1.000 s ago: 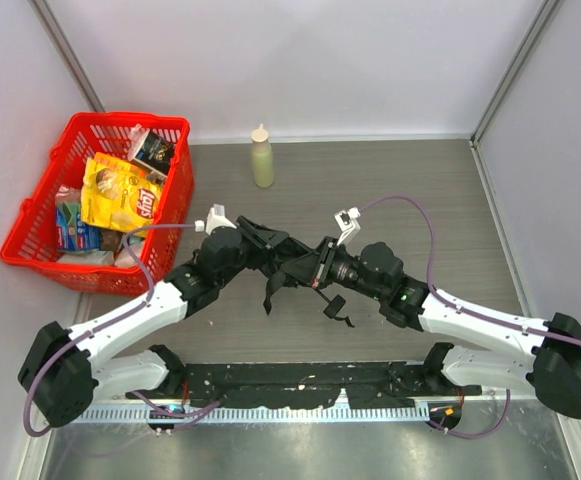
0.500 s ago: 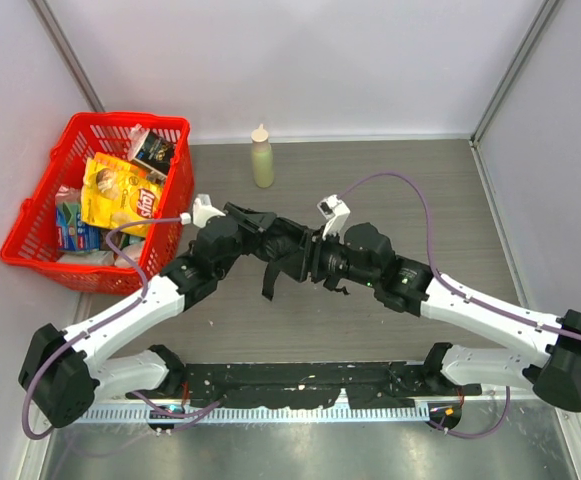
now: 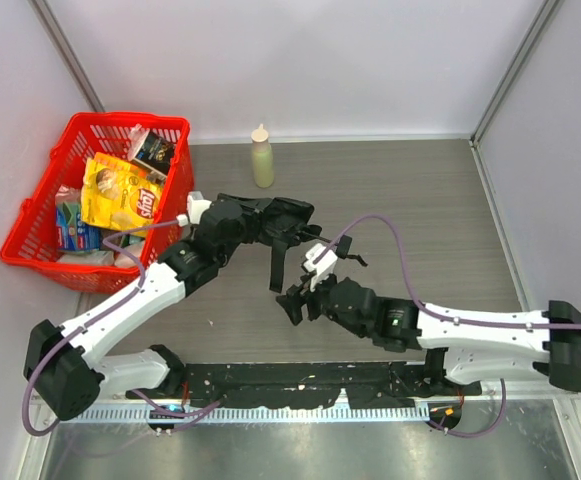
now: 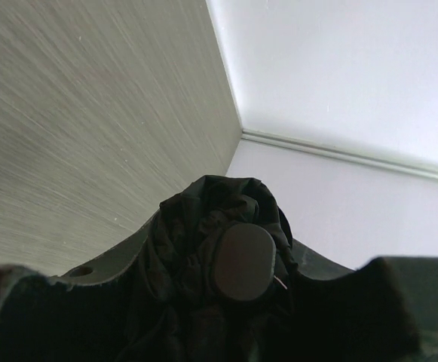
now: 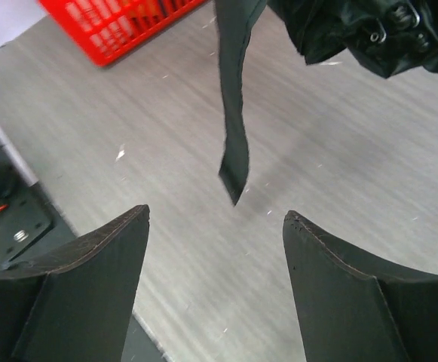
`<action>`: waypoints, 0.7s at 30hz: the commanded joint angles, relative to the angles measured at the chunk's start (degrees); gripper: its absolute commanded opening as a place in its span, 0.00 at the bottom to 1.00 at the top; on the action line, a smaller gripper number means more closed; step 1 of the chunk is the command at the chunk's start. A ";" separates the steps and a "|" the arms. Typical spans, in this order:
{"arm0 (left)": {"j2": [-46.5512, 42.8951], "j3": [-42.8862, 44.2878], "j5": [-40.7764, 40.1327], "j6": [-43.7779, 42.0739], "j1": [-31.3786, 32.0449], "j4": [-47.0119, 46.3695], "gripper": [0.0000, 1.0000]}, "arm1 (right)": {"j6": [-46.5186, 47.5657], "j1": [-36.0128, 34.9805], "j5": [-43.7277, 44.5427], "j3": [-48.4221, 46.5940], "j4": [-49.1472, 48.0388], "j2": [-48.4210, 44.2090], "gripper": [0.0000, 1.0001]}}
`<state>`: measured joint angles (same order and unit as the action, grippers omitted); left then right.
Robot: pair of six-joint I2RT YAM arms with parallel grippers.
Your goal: Put away the umbrella
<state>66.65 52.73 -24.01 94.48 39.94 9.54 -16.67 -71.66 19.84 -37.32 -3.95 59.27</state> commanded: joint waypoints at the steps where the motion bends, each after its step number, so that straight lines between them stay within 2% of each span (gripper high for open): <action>1: 0.49 0.97 3.95 9.14 -1.53 -2.15 0.00 | 9.09 -1.29 13.75 1.28 -18.27 4.63 0.77; 3: 0.32 0.62 4.93 9.41 -1.62 -3.12 0.00 | 10.95 -1.38 14.00 0.85 -21.89 5.86 0.77; 5: -0.64 0.27 4.94 9.24 -1.62 -3.56 0.00 | 10.60 -1.29 19.44 -1.00 -20.15 6.91 0.78; 8: -2.14 -1.13 4.76 9.06 -1.71 -5.58 0.00 | 8.59 0.64 12.79 -1.96 -20.31 7.88 0.79; 12: -3.45 -1.49 4.41 5.55 -1.71 -8.22 0.00 | 6.74 2.75 -2.14 -6.44 -15.66 10.87 0.71; 14: -4.25 -2.10 4.41 3.53 -1.62 -10.76 0.00 | 5.78 4.59 -8.92 -7.06 -15.22 10.35 0.55; 15: -4.69 -2.37 4.67 2.39 -1.62 -11.99 0.00 | 5.16 6.86 -16.16 -7.15 -15.30 9.39 0.31; 16: -5.12 -3.06 4.85 1.07 -1.71 -14.44 0.00 | 2.45 8.71 -18.93 -7.85 -15.04 8.86 0.22; 17: -5.56 -3.94 4.94 -0.77 -1.71 -16.90 0.00 | -0.79 11.95 -28.18 -8.46 -13.65 7.98 0.01; 20: -7.06 -6.67 4.94 -6.04 -1.71 -24.37 0.00 | -9.06 16.36 -43.34 -12.95 -8.99 6.13 0.00; 21: -7.50 -7.37 4.59 -8.84 -1.62 -28.22 0.00 | -15.26 16.64 -45.65 -14.17 -9.50 5.86 0.01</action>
<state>62.28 47.03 -19.27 94.41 38.50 -1.13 -16.93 -58.50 -3.16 -44.97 -14.59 69.21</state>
